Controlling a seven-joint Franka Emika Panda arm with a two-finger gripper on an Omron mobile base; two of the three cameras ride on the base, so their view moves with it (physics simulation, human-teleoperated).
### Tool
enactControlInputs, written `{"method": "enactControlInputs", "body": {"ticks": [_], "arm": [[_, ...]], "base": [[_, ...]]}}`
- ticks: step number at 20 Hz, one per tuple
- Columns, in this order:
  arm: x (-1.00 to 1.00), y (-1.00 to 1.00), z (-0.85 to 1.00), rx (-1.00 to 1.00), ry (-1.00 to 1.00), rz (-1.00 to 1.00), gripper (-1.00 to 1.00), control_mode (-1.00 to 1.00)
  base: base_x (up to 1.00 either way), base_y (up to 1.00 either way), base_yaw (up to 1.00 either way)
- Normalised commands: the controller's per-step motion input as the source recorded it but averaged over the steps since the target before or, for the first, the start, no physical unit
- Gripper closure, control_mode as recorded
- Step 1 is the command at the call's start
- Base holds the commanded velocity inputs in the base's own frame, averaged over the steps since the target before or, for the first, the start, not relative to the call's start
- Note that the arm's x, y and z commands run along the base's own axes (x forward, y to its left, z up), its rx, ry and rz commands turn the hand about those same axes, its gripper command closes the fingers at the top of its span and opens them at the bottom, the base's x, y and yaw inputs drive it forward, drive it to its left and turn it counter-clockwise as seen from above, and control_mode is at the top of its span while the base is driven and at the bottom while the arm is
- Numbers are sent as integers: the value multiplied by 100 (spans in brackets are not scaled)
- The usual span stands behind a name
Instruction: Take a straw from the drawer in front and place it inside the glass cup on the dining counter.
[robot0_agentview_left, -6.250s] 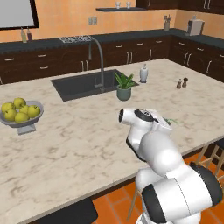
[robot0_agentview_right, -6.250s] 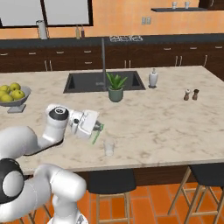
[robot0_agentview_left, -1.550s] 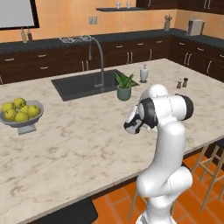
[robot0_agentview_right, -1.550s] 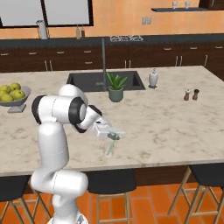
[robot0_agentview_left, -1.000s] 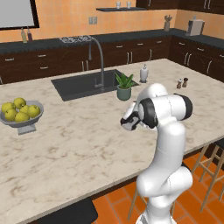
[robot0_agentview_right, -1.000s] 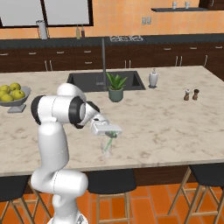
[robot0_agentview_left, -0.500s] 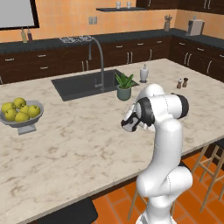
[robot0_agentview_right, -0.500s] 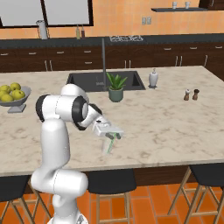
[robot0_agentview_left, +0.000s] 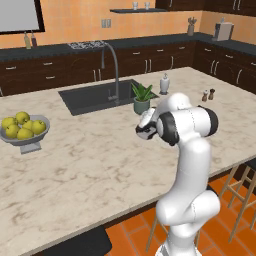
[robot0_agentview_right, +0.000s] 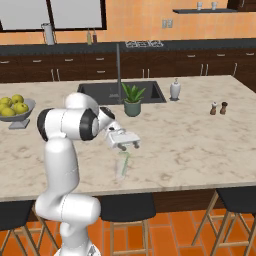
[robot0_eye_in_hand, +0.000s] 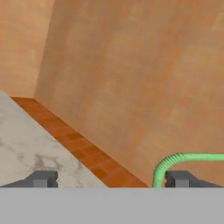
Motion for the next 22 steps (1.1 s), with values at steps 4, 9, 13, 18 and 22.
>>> {"method": "enactControlInputs", "body": {"ticks": [4,9,13,18,22], "arm": [[10,93,-3,-25,-42,0,-100,-100],[20,45,14,-9,-49,0,-100,-100],[65,14,7,0,-41,0,-100,-100],[27,37,8,21,-82,3,-100,-100],[21,61,0,45,-100,7,-100,-100]], "base": [[0,0,0],[0,0,0],[0,0,0],[0,0,0],[0,0,0]]}}
